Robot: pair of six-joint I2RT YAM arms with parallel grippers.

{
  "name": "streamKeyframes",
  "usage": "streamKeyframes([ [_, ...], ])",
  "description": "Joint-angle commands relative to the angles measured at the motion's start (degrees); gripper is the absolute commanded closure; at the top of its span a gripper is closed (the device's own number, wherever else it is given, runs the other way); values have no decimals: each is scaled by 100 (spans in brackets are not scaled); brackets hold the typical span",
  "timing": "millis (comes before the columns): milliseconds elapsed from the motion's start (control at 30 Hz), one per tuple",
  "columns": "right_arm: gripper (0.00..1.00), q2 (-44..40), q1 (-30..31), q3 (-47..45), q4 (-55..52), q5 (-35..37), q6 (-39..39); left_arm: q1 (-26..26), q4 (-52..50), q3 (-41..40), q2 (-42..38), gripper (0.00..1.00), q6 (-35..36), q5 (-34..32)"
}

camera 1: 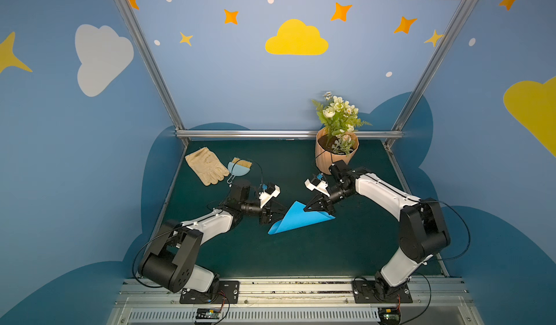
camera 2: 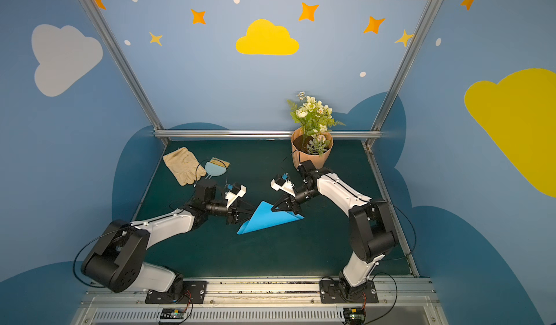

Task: Fold the square paper diagonally
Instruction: Fold the paper at the center of the board.

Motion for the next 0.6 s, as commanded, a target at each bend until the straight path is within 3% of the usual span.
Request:
streamKeyframes([
  [0,100,80,-24,122,-17,69,66,-9,62,57,-27,54,-23,180],
  [567,100,-2,-128,66,39,32,86,21,-484,-95,-498,49,280,-262],
])
